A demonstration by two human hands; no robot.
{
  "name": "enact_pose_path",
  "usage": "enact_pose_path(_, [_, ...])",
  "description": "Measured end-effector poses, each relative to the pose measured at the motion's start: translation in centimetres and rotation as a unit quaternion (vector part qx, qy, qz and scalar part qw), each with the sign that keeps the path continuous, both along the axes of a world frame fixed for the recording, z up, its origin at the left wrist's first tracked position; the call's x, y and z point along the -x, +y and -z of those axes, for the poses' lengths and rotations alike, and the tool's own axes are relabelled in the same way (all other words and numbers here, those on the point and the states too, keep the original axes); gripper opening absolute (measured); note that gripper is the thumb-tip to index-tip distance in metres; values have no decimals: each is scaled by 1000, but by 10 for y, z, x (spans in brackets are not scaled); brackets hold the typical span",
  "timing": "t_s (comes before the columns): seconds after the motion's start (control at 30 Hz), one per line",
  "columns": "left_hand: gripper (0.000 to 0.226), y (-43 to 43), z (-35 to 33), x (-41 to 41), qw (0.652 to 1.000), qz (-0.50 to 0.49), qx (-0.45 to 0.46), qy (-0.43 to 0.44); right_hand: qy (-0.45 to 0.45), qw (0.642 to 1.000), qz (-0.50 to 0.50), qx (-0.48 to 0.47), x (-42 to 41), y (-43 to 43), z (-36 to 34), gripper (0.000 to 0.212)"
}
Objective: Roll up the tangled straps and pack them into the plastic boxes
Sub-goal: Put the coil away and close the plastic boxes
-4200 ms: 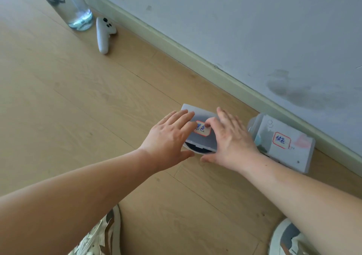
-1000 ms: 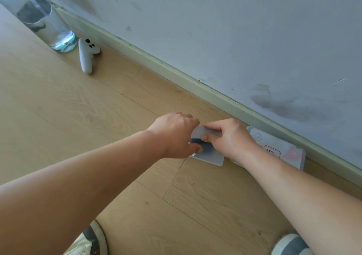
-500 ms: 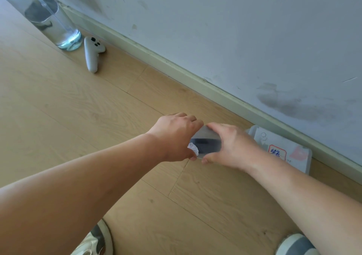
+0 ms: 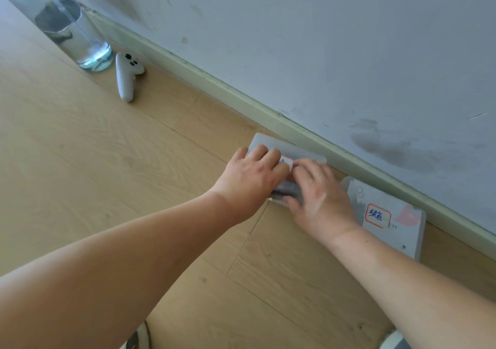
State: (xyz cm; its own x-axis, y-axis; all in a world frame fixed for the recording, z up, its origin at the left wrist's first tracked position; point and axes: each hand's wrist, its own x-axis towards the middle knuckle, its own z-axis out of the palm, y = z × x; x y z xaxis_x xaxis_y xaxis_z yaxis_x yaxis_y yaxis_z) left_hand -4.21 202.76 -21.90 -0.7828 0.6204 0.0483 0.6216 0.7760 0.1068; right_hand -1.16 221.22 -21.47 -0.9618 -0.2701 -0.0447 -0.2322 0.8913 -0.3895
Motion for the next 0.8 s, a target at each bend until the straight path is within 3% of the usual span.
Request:
enact_pose_path(0.1, [35,-10,15,-4,998,19,-28,48,-7,999,-3,40,-7,0,10,26])
enact_pose_path(0.3, [35,-10,16,-2,997,36,-29,57,-41,998,11,41,-3,-1,7,32])
enact_pose_path(0.43, [51,-6,11,5,999,3,-38,-17,-138,989,25,-55,7,-5,-2,63])
enact_pose_path(0.53, [60,1,3,12,997,-25,-48,-63,-149,979,21,-136,27,-9,-7,74])
enact_pose_path(0.63, [63,9,-1,15,992,-57,-48,-106,-149,982,33,-114,36,-10,-10,69])
enact_pose_path(0.8, [65,3,-10,24,971,-107,-86,-196,-163,981,36,-95,33,-3,-16,81])
